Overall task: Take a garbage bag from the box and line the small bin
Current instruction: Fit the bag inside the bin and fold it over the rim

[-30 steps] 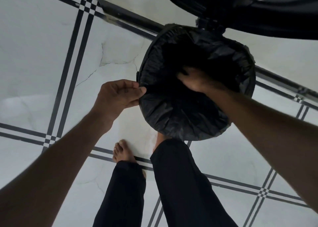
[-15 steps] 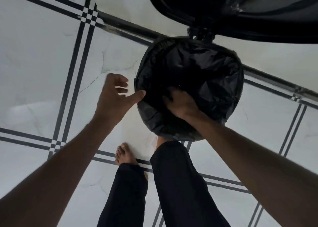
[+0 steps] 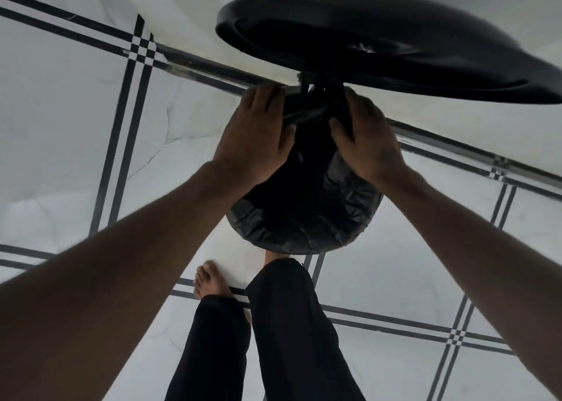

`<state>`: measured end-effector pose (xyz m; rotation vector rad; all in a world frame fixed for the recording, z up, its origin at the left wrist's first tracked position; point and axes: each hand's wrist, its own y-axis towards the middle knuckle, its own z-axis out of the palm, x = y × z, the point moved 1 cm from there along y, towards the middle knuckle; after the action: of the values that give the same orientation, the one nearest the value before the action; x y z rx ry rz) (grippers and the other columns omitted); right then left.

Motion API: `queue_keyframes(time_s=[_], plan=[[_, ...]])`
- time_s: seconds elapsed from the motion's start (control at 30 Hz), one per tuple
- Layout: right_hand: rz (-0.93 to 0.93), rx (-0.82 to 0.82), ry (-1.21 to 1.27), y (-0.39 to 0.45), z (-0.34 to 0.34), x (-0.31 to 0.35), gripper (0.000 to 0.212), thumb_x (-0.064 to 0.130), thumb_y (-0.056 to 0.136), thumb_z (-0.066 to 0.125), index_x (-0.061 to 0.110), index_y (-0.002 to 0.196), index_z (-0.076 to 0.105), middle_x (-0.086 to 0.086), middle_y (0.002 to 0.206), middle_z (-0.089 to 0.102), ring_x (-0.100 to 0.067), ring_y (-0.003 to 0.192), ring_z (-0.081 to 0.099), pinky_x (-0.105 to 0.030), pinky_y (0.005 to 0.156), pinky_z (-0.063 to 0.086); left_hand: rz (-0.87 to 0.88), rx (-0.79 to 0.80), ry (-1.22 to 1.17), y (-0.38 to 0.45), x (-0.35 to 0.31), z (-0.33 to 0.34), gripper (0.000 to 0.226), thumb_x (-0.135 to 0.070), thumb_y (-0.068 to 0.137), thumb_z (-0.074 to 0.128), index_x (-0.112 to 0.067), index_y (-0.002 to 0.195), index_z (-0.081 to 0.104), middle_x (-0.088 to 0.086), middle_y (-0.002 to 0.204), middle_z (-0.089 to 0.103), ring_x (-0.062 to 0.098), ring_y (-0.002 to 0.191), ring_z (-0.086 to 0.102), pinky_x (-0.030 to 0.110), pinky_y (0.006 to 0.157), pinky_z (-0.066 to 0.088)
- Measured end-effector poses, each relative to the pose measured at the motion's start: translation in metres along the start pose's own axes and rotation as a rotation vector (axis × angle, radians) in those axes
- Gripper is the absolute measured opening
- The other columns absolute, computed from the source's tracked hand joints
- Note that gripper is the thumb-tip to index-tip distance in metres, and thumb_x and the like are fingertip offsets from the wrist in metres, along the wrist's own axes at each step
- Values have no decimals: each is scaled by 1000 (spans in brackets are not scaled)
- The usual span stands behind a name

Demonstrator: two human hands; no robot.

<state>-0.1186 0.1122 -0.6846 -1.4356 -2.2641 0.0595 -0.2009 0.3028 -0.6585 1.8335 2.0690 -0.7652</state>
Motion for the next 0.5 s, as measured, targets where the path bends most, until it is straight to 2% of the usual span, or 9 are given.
queue_keyframes(time_s=[0.07,0.13,0.2,0.27,0.3,0.37,0.43,0.5], plan=[[80,23,78,14,0,-3,41,42,98,43,14,125,56,-13,119,65,-33,109,60,-33,80,44,5,-39,-1,4,2,1,54,-29,97,47,-1,143,41,19,145,43,33,135,37,36,107,39],[143,48,166,24,0,-6,35,41,101,40,13,109,61,-10,106,67,-31,99,62,-29,71,35,41,-51,31,6,8,0,48,-27,97,48,-5,140,45,17,143,45,32,133,39,37,102,43],[172,49,211,29,-2,-6,34,38,103,41,12,103,63,-10,100,67,-29,95,61,-29,70,34,68,-44,62,8,14,-3,45,-30,95,57,-9,134,52,14,140,48,31,130,42,38,97,46],[157,46,219,30,-2,-5,34,35,104,43,9,103,65,-13,100,67,-29,95,61,-31,73,39,72,-28,91,11,18,-7,49,-42,86,69,-10,121,59,12,136,49,30,127,45,40,95,47],[147,44,224,29,-2,-4,33,34,104,44,8,104,65,-14,101,67,-30,95,61,-33,76,41,70,-22,107,13,18,-8,53,-51,81,71,-11,115,62,10,133,50,29,125,46,41,94,47],[137,39,233,29,-2,-4,33,32,104,44,6,105,65,-15,103,67,-31,96,61,-34,78,42,60,-35,124,15,14,-9,62,-67,78,62,-11,105,67,9,126,54,29,121,48,43,92,49],[133,26,221,28,-2,-4,33,31,104,44,5,107,65,-16,105,67,-31,98,61,-34,78,41,44,-40,145,16,8,-10,68,-74,80,50,-14,106,70,8,123,56,29,118,50,42,90,49],[131,5,198,27,-2,-3,34,31,104,44,5,111,65,-16,110,67,-32,102,60,-34,82,43,76,-21,202,15,7,-9,59,-63,83,56,-17,119,66,8,128,54,30,122,48,42,93,47]])
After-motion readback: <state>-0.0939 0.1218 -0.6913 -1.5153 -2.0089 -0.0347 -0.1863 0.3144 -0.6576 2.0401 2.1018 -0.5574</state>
